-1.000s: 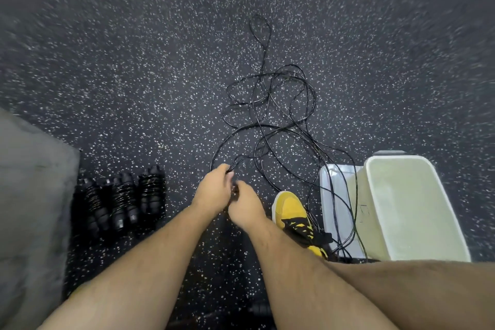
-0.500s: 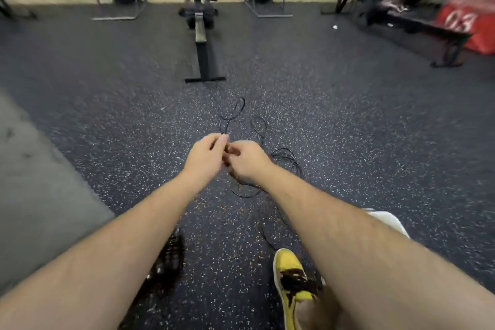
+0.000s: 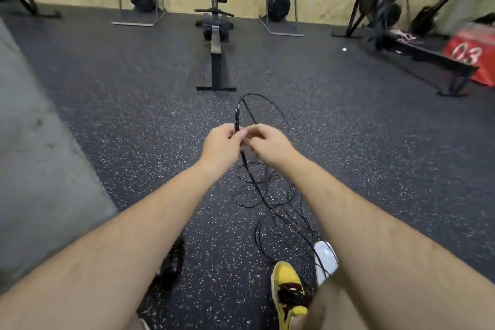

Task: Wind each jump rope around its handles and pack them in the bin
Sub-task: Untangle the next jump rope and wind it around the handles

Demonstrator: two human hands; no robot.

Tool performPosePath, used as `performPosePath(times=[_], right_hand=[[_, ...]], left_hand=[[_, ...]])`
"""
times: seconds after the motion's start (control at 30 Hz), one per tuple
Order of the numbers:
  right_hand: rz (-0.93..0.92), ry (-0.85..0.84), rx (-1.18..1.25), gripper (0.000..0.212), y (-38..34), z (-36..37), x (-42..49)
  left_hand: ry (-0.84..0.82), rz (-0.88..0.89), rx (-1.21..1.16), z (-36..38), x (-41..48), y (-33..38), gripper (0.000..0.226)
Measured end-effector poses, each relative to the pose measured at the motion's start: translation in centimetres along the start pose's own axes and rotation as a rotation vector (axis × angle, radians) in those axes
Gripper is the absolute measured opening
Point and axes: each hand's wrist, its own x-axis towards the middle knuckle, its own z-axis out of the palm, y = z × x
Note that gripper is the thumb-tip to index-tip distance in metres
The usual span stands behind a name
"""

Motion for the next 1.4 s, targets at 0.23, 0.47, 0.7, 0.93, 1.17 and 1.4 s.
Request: performPosePath(times=[0.23,0.47,0.7,0.93,1.17,1.4], right_hand=[[0.023,-0.191,-0.236,0.013,1.2,2.6,0.8],[-0.133,0.056,-0.001,0.011,-2.2,2.7,2.5],[-0.021,-0.071,0.138,0.034,-2.0,2.6,2.5],[0.010,-0.264,-0.330,0.019,0.6,3.0,1.9],[-0.153,0.039,-0.255,0.025,-1.3,2.3,2.3],[-0.148,0.029,-0.041,0.016,-2.4,2.3,2.0]], left_hand=[[0.109,-0.046,-0.251,-2.7,2.2,0.8,0.029],[-0.329,-0.170,-0.183,-2.4,0.3,-2.5,0.020],[-0.026,-0.119,-0.230,-4.2,1.4,-1.9,0.014],[0.063,-0.061,-0.418,-5.2,2.3,-0.8,0.017],[-0.290,-0.201,-0.203,-2.7,0.2,-2.0,0.032],[-0.247,-0.166,-0.147,-0.1,-0.7,-2.3,0.022]])
